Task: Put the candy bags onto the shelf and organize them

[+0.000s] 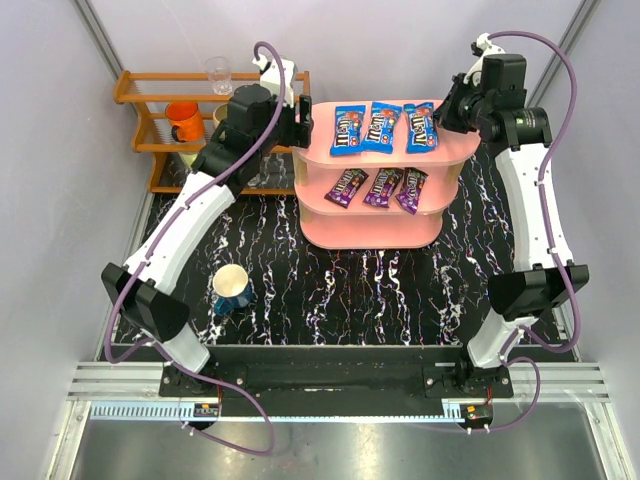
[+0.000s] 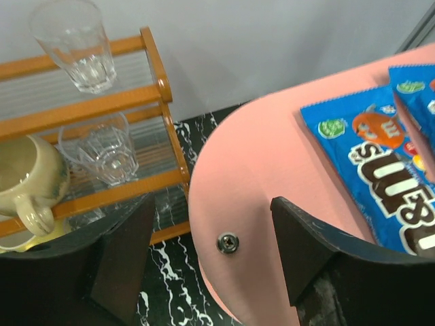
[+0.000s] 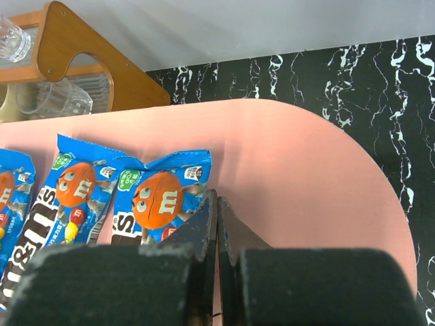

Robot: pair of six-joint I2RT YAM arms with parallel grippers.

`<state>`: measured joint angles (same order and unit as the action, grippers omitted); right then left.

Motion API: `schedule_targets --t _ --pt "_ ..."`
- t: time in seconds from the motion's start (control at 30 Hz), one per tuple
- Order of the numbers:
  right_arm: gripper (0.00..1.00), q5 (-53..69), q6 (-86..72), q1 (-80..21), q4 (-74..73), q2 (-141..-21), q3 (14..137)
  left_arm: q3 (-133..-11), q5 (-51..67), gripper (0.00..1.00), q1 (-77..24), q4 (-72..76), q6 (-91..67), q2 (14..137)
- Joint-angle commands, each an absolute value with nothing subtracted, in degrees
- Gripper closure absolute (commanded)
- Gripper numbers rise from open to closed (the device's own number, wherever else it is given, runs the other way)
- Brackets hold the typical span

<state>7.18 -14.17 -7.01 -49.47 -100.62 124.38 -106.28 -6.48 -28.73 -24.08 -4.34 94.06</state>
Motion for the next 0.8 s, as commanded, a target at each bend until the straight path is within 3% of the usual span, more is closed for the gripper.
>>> schedule_targets --t 0.0,0.77 --pt "1.0 7.3 -14.2 -7.7 -49.6 -96.9 124.0 -104.3 -6.2 0.29 -29.4 -21.8 -4.1 91.2" --pt "1.0 2.4 -18.1 -10.9 -48.8 -96.4 121.6 -101.6 -4.5 0.32 -31.6 -20.7 -4.7 89.6"
